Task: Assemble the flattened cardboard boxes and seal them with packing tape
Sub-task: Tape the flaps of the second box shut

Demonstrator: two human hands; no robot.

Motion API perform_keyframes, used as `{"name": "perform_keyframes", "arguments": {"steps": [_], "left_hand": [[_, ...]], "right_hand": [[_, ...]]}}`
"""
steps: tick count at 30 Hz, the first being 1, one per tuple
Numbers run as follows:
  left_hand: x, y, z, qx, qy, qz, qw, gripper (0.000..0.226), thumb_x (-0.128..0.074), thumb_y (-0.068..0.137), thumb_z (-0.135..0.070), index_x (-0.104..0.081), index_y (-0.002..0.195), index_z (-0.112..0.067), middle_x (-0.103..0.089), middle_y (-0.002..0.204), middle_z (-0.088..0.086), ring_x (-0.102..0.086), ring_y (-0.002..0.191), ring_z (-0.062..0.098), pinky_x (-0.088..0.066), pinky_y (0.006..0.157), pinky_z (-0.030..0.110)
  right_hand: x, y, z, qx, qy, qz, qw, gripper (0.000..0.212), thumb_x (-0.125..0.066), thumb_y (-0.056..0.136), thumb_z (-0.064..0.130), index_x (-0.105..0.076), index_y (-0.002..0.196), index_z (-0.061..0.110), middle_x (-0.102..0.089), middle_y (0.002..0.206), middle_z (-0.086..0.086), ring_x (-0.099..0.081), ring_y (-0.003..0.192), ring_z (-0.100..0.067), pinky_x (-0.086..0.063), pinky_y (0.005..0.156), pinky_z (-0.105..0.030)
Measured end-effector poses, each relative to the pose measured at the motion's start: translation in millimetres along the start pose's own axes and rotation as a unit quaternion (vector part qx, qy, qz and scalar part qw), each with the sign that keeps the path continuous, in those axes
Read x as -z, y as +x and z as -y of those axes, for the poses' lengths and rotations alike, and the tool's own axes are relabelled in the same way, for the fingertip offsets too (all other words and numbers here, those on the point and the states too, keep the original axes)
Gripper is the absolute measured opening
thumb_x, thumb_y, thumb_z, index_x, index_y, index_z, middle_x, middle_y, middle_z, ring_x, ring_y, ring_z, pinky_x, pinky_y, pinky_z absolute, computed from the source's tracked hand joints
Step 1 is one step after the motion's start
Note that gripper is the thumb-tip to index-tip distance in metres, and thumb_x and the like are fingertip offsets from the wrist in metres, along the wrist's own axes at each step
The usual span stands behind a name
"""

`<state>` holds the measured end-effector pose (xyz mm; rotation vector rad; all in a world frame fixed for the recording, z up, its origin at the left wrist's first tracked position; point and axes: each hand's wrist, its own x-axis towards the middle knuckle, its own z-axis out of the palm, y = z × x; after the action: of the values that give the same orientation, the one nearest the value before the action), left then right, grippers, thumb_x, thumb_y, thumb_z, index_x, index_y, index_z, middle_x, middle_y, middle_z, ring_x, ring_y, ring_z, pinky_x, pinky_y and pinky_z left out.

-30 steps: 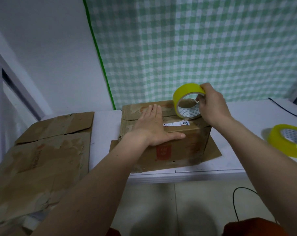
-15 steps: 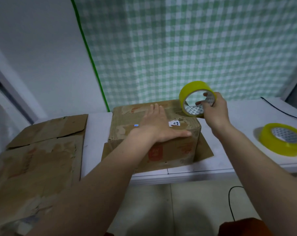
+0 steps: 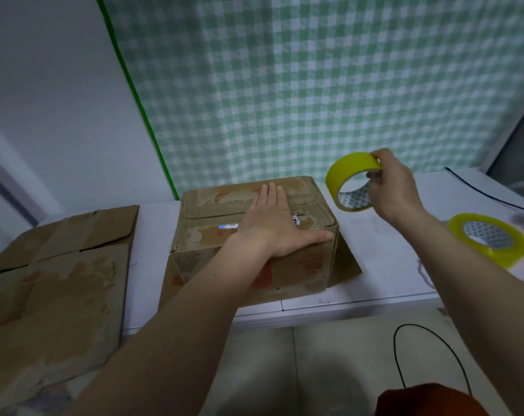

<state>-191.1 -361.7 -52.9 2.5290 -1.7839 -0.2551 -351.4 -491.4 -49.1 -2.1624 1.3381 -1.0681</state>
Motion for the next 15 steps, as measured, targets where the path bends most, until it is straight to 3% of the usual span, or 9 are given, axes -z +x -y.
{"name": "perform_keyframes", "arguments": {"steps": [6, 10, 15], "left_hand": [[3.7, -1.9, -8.9, 0.011, 0.01, -0.02, 1.0, 0.134, -0.037, 0.061, -0.095, 0.005, 0.153, -0.006, 0.01, 0.162, 0.01, 0.011, 0.149, 0.025, 0.002, 0.122, 0.039], [1.5, 5.3, -35.5, -0.025, 0.005, -0.032, 0.999, 0.133, -0.04, 0.064, -0.093, 0.004, 0.153, -0.005, 0.006, 0.162, 0.011, 0.006, 0.149, 0.026, -0.001, 0.122, 0.041], [-4.6, 10.2, -37.6, -0.057, 0.025, -0.036, 0.997, 0.104, -0.042, 0.086, -0.069, 0.006, 0.153, -0.005, 0.009, 0.162, 0.011, 0.007, 0.149, 0.025, 0.0, 0.121, 0.038]], "right_hand": [[-22.3, -5.3, -19.1, -0.054, 0.049, 0.008, 0.997, 0.034, -0.035, 0.087, -0.008, -0.051, 0.114, 0.004, -0.061, 0.107, -0.018, -0.054, 0.096, -0.033, -0.038, 0.072, -0.032], [-33.3, -10.4, -21.3, -0.085, 0.077, 0.022, 0.993, 0.033, -0.036, 0.091, -0.004, -0.051, 0.118, 0.005, -0.063, 0.109, -0.017, -0.055, 0.099, -0.031, -0.044, 0.078, -0.037], [-27.7, -14.1, -25.1, -0.097, 0.122, 0.079, 0.985, 0.031, -0.038, 0.091, -0.003, -0.051, 0.118, 0.006, -0.061, 0.111, -0.01, -0.054, 0.098, -0.023, -0.042, 0.075, -0.033]]}}
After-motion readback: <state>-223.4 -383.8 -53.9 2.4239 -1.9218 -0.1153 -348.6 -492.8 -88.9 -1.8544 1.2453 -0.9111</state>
